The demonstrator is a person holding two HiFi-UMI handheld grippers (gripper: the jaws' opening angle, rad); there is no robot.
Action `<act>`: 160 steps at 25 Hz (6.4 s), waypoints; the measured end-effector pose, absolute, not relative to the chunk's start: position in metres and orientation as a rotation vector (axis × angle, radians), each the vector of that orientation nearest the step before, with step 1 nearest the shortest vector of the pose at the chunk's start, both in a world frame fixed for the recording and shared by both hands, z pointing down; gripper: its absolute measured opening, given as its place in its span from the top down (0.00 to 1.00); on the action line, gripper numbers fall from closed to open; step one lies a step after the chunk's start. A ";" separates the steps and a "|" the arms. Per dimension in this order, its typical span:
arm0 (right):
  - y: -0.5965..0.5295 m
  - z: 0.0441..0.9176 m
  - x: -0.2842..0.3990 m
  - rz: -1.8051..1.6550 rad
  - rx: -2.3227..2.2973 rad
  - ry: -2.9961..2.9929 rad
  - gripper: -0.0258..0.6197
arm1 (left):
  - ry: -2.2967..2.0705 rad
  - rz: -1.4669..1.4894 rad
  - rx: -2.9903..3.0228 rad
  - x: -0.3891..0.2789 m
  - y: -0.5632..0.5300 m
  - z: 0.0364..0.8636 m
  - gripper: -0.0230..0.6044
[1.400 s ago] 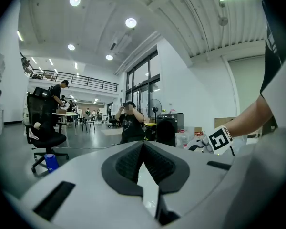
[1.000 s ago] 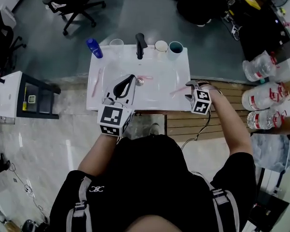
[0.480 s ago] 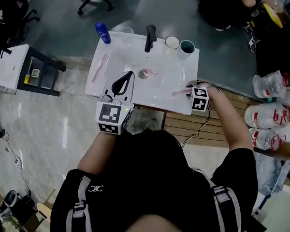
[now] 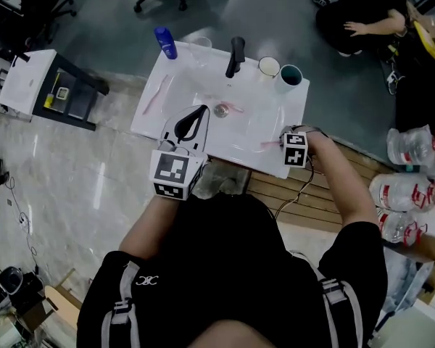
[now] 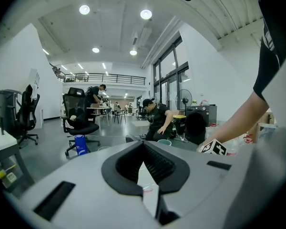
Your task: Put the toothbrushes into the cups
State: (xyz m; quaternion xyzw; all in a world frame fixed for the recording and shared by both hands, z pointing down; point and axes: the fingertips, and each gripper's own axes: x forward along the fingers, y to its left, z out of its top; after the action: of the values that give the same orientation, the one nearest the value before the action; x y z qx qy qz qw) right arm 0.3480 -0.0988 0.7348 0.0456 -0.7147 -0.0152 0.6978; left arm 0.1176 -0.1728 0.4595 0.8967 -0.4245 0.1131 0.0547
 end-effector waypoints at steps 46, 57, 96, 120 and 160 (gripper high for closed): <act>-0.230 0.464 0.398 0.197 1.926 -2.524 0.86 | -1.254 0.279 2.810 0.163 -0.161 0.430 0.94; -0.277 0.491 0.427 0.230 2.221 -2.339 0.86 | -1.319 0.304 2.774 0.155 -0.172 0.434 0.94; -0.315 0.584 0.406 0.335 2.050 -2.146 0.83 | -1.307 0.314 2.762 0.156 -0.227 0.449 0.94; -0.259 0.450 0.351 0.038 2.264 -2.250 0.88 | -1.242 0.254 2.792 0.140 -0.223 0.437 0.94; -0.222 0.524 0.105 -0.084 1.329 -2.171 0.62 | -1.158 0.191 2.764 0.004 -0.237 0.437 0.94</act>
State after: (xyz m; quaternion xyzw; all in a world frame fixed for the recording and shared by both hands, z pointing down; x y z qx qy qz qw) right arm 0.1045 -0.2221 0.5235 0.4990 -0.8150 -0.0315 0.2930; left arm 0.0036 -0.2372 0.4368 0.9182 -0.3847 0.0636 0.0695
